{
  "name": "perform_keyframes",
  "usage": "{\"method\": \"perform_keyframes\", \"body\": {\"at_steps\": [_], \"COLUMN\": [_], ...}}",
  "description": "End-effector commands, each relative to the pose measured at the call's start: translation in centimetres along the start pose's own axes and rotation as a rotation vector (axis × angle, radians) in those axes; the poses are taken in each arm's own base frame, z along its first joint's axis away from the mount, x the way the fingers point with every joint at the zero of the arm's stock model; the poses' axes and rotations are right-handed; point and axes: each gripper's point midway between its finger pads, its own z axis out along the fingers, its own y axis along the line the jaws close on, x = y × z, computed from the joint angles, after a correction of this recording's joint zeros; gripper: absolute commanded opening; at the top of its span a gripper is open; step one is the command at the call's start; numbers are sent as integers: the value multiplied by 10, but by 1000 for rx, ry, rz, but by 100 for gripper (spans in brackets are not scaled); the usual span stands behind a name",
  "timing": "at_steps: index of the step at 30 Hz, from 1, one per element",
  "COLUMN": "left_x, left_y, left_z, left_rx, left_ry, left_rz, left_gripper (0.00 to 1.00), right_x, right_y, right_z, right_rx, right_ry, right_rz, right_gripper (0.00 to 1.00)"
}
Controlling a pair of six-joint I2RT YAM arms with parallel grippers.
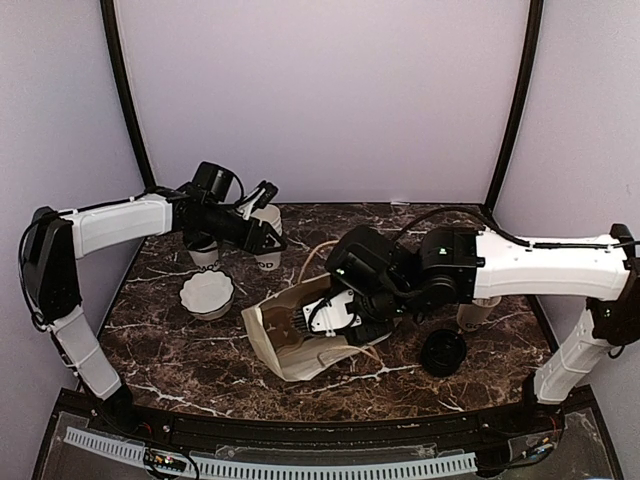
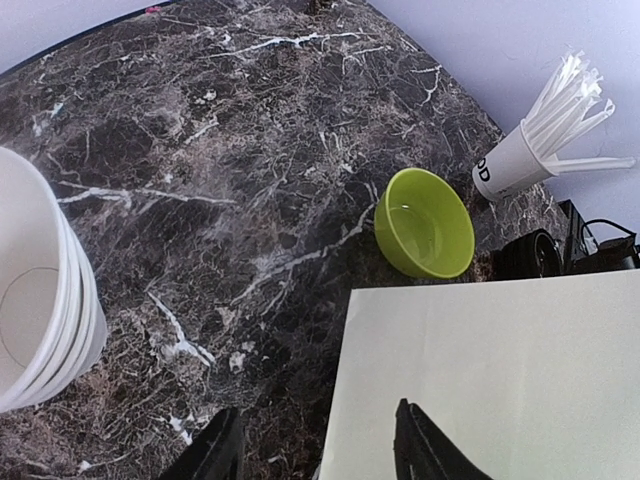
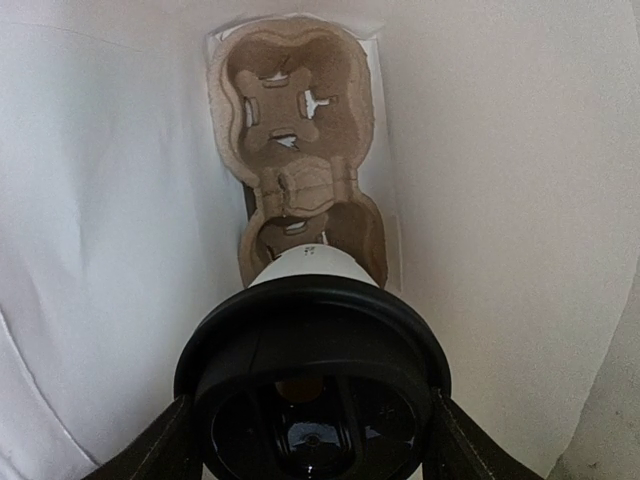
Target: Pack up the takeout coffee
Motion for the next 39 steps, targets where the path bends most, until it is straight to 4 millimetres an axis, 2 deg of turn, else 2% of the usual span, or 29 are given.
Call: {"method": "perform_keyframes", "body": {"at_steps": [1, 7, 12, 21, 39], "left_x": [3, 5, 7, 9, 14], "left_y": [-5, -9, -11, -15, -18], "left_z": [5, 11, 14, 13, 10], "left_rx": [52, 94, 126, 147, 148], "left_ry": [3, 10, 20, 26, 33], "left_rz": [-2, -10, -15, -9, 0], "left_gripper": [54, 53, 53, 53, 53], "right_x": [-5, 2, 3, 0, 11], "right_y": [-33, -37, -28, -14, -2], "right_z": [3, 13, 27, 30, 52], "right_rx": [105, 102, 69, -16, -21], "right_ry": [-51, -42, -50, -63, -8], "right_rz": [48, 85, 91, 103, 78], "right_gripper": [53, 53, 53, 53, 55]}}
